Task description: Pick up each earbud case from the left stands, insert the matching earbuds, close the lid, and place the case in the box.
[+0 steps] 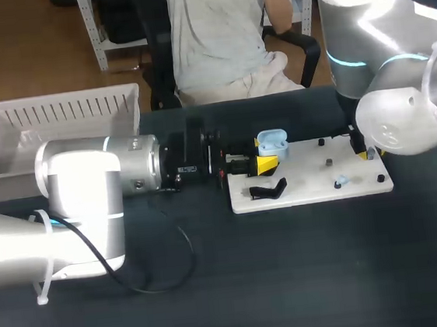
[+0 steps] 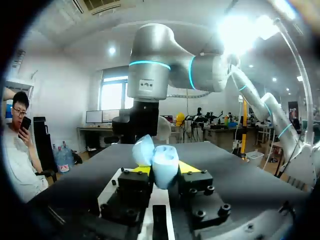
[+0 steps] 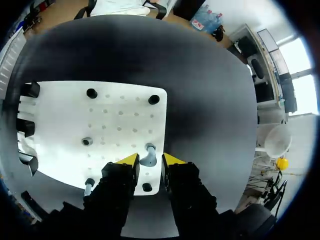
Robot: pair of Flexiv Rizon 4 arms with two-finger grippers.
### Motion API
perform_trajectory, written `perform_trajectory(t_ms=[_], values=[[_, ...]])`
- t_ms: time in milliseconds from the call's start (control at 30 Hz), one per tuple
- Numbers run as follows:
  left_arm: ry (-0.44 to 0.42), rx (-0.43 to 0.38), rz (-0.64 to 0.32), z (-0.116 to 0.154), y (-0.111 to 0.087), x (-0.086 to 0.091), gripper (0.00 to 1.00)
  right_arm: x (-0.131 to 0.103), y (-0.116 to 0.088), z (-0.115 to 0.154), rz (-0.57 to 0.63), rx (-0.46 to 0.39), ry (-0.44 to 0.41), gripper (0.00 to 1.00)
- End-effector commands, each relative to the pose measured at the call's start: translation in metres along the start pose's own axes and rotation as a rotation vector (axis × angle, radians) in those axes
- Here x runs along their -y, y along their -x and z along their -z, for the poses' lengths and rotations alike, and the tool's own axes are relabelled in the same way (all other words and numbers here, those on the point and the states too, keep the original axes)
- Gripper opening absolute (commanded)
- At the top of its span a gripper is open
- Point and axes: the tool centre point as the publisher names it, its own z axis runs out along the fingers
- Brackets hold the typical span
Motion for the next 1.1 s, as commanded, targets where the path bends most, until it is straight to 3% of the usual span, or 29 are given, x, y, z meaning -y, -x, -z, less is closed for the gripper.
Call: perform_trajectory(t_ms=[33,133,200,433,700,900,1100], values=[[0.001,-0.002,0.001,-0.001,0.000,0.000,0.00,-0.001,0.000,-0.002,-0.001,0.004,0.000,0.25],[0.001,-0.002,0.001,-0.001,0.000,0.000,0.00,-0.001,0.000,-0.003,-0.001,0.002,0.004,0.20],[0.001,-0.002,0.001,-0.001,0.000,0.000,0.00,-0.002,0.000,-0.003,0.000,0.000,0.005,0.00],[0.001,-0.002,0.001,-0.001,0.000,0.000,0.00,-0.001,-0.002,-0.001,-0.002,0.000,0.001,0.00],[0.001,-0.002,0.001,-0.001,0.000,0.000,0.00,-0.002,-0.010,0.024,-0.006,0.009,-0.017,0.00],[0.001,-0.002,0.001,-0.001,0.000,0.000,0.00,-0.007,-0.026,0.058,-0.022,0.004,-0.031,0.00],[0.001,-0.002,0.001,-0.001,0.000,0.000,0.00,-0.023,-0.042,0.107,-0.048,0.013,0.006,0.00]])
